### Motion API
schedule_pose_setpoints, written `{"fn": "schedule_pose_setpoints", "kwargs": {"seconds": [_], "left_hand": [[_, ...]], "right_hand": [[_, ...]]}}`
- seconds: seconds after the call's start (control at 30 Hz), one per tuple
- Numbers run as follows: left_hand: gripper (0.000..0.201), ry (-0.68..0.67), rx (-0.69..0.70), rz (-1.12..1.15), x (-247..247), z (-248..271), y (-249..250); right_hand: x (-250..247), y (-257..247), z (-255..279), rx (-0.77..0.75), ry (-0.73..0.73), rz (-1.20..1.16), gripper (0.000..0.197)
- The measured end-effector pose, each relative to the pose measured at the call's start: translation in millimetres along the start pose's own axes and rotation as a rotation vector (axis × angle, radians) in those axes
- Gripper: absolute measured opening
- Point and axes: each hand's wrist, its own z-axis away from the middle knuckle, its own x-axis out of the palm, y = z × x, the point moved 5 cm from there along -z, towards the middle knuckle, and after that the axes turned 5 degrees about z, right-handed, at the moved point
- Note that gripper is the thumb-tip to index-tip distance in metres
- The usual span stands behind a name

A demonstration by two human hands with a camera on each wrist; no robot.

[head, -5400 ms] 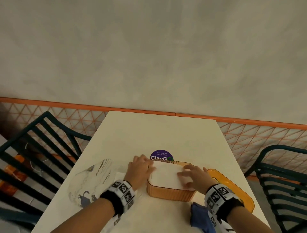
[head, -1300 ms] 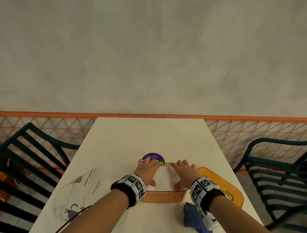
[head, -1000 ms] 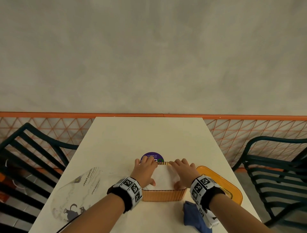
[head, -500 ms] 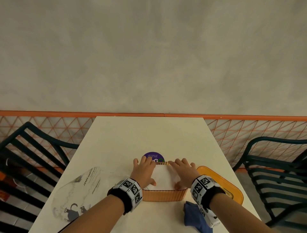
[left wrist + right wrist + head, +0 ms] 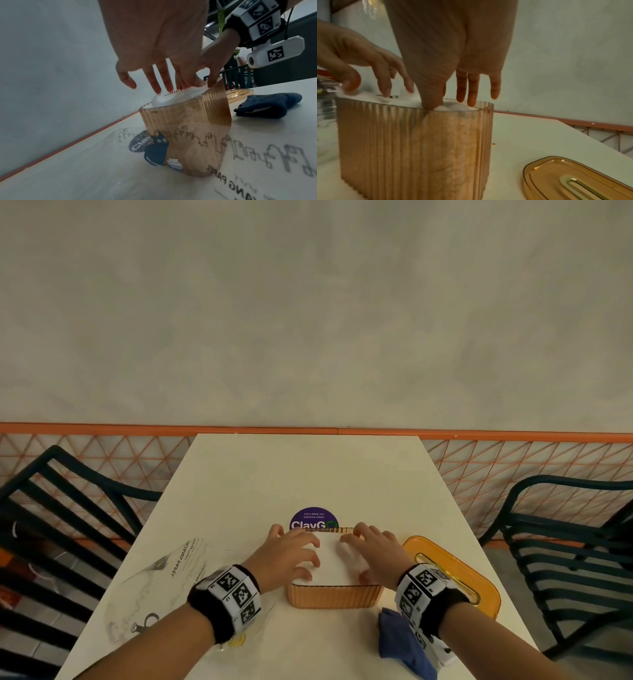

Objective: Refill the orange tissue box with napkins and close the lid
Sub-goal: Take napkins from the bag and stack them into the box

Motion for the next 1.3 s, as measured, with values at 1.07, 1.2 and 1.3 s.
{"fn": "schedule_pose_setpoints", "kwargs": {"seconds": [1.07, 1.2, 1.3], "left_hand": [[0.023, -0.147, -0.223, 0.189, 4.0, 6.4, -11.9], [0.029, -0.241, -0.221, 0.239, 4.9, 4.9, -13.5], [0.037, -0.342, -0.200, 0.168, 4.9, 2.8, -9.5]], "right_hand": [[6.7, -2.6, 3.7, 0.021, -0.224, -0.161, 0.055], [8.4, -6.0, 2.2, 0.012, -0.240, -0.155, 0.052], [9.3, -4.2, -2.1, 0.020, -0.220, -0.133, 0.051]]}}
